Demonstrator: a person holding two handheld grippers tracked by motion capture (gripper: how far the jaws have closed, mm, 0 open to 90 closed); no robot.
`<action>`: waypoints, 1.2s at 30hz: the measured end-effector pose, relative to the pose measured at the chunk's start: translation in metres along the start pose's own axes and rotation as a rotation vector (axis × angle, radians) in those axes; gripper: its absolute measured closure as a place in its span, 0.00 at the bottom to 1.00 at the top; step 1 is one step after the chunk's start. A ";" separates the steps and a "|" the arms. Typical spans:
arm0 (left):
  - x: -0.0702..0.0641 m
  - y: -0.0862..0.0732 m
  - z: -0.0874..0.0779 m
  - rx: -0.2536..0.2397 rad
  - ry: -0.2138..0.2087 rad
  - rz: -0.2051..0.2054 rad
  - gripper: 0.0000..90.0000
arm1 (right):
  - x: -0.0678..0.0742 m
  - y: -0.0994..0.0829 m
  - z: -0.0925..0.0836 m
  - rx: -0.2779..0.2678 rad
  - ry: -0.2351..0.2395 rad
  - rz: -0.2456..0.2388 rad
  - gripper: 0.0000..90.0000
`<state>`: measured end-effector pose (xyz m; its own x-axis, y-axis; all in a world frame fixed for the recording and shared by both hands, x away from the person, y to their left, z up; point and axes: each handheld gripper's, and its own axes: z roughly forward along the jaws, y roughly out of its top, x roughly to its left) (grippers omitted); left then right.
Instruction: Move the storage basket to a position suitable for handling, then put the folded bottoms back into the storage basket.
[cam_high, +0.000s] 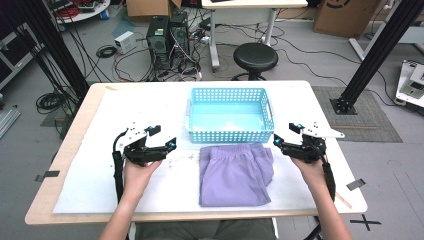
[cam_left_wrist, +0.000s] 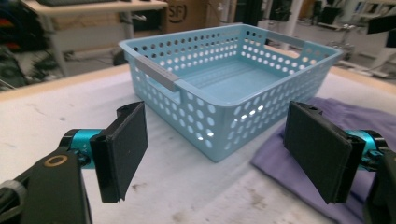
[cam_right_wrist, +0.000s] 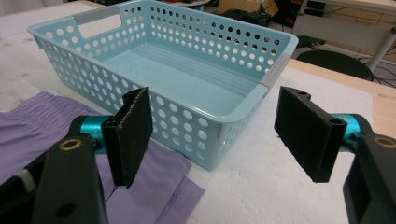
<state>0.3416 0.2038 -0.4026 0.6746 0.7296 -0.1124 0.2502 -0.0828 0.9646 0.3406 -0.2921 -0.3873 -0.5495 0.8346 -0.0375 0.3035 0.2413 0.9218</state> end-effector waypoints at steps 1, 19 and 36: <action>0.001 0.000 0.000 -0.009 -0.020 -0.013 0.24 | 0.000 0.000 -0.001 -0.004 -0.001 0.001 0.31; -0.026 0.006 0.000 -0.033 -0.050 0.037 0.24 | 0.007 0.000 0.000 -0.006 0.007 -0.022 0.24; -0.050 -0.019 -0.005 0.030 -0.086 0.043 0.28 | 0.025 -0.026 -0.021 0.014 0.000 0.009 0.25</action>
<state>0.2995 0.1719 -0.4138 0.7419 0.6641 -0.0925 0.2396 -0.1337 0.9616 0.3029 -0.2883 -0.4039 -0.5468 0.8368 -0.0291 0.3192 0.2404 0.9167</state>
